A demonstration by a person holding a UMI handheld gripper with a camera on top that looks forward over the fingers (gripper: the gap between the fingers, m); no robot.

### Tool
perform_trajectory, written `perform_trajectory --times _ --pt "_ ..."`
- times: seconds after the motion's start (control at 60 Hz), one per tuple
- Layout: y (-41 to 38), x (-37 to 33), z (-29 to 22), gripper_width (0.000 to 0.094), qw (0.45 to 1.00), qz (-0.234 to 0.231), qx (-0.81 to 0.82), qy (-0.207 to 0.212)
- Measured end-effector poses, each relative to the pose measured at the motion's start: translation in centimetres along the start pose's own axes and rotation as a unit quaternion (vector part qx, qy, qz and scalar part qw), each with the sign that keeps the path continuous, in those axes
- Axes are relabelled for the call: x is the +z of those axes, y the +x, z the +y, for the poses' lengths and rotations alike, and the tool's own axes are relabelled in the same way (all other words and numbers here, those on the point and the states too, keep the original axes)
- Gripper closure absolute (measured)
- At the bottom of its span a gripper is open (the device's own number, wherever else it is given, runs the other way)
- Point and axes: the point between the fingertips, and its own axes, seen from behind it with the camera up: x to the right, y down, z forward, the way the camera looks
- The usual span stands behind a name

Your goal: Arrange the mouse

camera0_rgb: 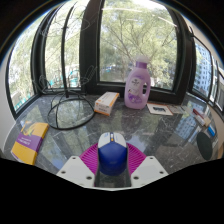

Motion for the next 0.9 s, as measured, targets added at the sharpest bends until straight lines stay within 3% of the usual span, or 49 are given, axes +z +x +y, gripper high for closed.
perform_trajectory --times 0.15,0.283,0.367,0.433,0.517,0.633,0.667,0.767,0.9 --pt "2.6 -6.4 -11.6 0.0581 0.993 -0.044 0.016 0.106" --pt "10.7 -13.4 -21.0 0.0582 0.977 -0.055 0.029 0.206" --pt "18.2 -15.6 -23.6 0.0580 0.970 -0.040 0.028 0.239" --pt "24.9 -15.8 -22.6 0.0583 0.970 -0.019 0.027 0.241" --pt "32.9 -12.3 -19.3 0.0584 0.979 0.012 0.037 0.202" --pt "42.6 -6.3 -10.4 0.0583 0.991 0.052 0.057 0.111" --pt "45.1 -4.8 -5.4 0.0583 0.993 0.063 0.053 0.085" --pt "48.1 -1.6 0.7 0.0580 0.995 0.064 0.070 0.010" --pt "50.3 0.7 6.9 0.0509 0.995 0.058 0.076 -0.032"
